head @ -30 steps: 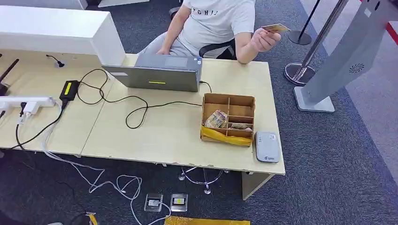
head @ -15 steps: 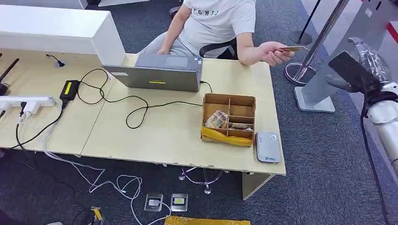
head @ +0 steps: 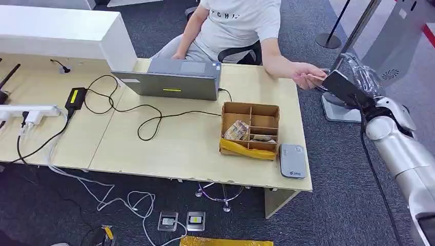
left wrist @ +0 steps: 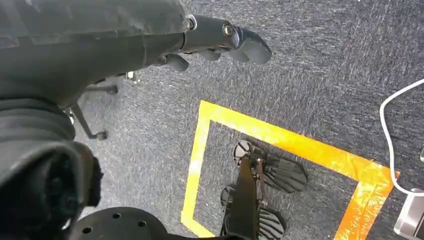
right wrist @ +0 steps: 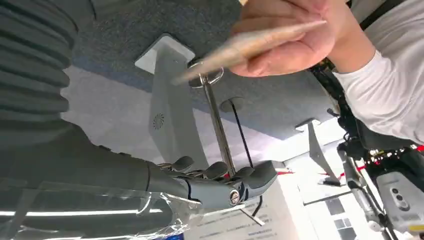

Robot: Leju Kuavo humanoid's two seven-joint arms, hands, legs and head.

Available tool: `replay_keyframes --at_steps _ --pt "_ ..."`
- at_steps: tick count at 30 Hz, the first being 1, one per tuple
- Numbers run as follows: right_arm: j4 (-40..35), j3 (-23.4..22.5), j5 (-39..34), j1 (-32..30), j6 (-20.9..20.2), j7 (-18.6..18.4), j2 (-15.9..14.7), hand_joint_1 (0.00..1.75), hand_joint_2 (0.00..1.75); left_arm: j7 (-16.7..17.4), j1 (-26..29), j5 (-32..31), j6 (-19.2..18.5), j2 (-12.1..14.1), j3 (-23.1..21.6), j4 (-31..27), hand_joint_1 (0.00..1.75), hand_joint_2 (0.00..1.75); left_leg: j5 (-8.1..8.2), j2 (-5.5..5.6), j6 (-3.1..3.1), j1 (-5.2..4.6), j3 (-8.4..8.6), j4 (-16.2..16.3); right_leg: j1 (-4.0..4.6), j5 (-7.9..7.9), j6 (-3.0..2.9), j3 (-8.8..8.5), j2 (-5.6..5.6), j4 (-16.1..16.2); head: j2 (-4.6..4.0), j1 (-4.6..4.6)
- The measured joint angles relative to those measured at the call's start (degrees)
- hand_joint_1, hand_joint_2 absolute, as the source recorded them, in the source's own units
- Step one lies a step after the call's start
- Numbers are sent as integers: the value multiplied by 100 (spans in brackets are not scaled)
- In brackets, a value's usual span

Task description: Pass the card to the sensor for recognition and then transmit it.

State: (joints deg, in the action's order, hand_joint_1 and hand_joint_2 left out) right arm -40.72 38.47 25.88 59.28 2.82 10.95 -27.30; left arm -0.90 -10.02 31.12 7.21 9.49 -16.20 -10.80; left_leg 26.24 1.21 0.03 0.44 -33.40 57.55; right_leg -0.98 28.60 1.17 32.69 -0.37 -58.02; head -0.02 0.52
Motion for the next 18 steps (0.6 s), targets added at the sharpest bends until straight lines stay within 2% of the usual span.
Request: replay_keyframes --at_steps 18 --pt "140 74 2 -1 -22 0 205 0 175 13 11 15 37 0 -44 0 0 0 0 -2 0 0 0 0 0 0 0 1 3 0 0 0"
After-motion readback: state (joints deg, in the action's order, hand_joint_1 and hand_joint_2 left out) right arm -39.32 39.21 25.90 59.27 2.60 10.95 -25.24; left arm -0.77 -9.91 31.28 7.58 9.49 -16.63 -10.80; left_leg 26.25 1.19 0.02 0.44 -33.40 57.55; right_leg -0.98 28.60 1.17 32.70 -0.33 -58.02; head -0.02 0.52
